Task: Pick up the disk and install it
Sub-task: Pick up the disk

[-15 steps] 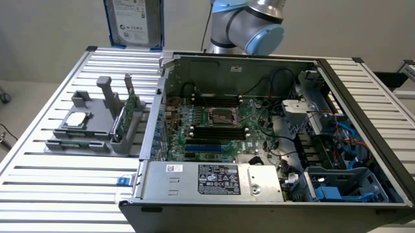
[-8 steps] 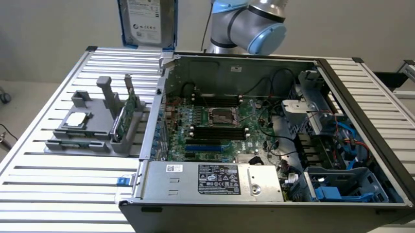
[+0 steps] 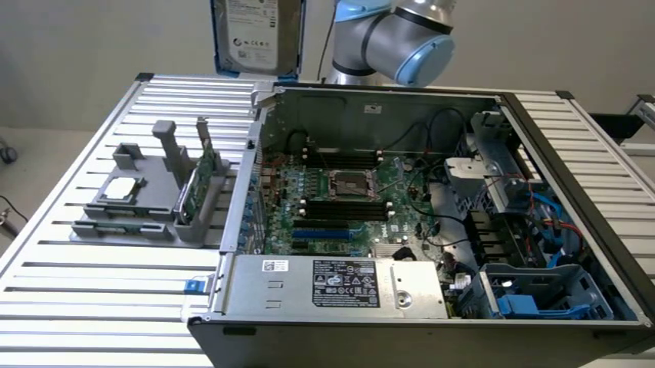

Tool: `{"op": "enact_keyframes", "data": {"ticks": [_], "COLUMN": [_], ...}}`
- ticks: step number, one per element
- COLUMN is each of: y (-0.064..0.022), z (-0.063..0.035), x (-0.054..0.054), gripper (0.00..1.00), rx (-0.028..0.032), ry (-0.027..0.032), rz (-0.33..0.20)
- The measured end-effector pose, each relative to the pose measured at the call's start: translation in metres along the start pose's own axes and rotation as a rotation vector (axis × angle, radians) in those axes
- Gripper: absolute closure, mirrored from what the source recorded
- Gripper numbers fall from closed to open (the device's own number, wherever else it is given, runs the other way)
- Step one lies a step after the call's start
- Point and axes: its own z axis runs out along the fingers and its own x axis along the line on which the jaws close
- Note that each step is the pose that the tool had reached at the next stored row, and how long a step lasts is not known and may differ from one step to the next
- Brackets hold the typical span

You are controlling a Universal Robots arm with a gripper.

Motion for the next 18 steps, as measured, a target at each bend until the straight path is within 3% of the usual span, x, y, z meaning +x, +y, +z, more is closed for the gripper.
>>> {"op": "enact_keyframes", "data": {"ticks": [5, 12, 18], "y": [-0.0091, -0.0161, -0.0301], "z": [-0.0003, 0.0036, 0.0061], "x": [0.011, 0.027, 0.033], "gripper": [0.67, 0.67, 0.67], "rx": [0.0009, 0.0058, 0.01], "ry": [0.0007, 0.0086, 0.0105], "rz": [0.0, 0.001, -0.001]}}
